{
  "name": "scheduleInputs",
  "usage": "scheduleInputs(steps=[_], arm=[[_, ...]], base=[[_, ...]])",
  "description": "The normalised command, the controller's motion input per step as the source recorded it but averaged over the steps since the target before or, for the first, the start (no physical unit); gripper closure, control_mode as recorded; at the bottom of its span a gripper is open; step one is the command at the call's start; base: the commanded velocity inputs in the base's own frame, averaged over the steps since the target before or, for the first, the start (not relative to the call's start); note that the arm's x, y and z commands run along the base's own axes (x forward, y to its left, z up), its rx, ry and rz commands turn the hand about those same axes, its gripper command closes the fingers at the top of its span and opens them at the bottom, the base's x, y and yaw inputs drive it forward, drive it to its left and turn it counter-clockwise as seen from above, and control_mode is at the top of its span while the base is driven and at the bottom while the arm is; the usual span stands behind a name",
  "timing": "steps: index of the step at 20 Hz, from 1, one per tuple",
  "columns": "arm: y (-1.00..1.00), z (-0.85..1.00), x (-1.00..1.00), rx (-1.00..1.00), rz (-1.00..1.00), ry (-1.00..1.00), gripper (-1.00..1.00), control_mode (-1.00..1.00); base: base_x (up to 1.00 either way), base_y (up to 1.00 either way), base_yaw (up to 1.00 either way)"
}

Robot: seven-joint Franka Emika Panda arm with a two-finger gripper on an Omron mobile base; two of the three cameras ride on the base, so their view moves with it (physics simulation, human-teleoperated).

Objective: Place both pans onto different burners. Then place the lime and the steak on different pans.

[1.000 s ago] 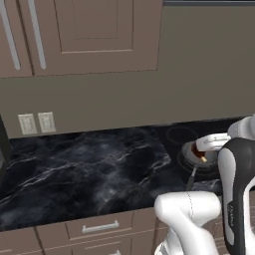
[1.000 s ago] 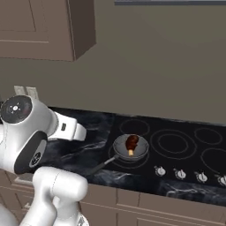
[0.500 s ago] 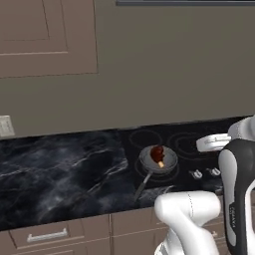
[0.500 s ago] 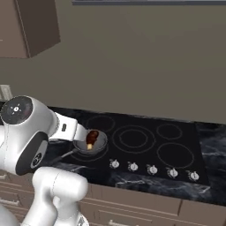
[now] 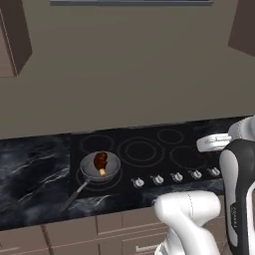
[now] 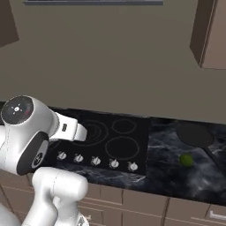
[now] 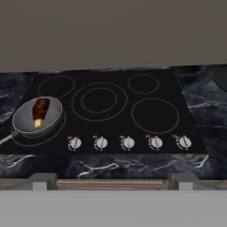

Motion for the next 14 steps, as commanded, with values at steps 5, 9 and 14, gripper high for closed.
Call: scheduleInputs(steps=[5, 9, 14], arm=[[0.00, 0.00, 0.00, 0.00, 0.00, 0.00, -1.00, 1.00], [0.00, 0.00, 0.00, 0.00, 0.00, 0.00, -1.00, 1.00], [0.00, 0.00, 0.00, 0.00, 0.00, 0.00, -1.00, 1.00]], base=[[0.00, -0.94, 0.00], [0.00, -0.85, 0.00], [0.00, -0.68, 0.00]])
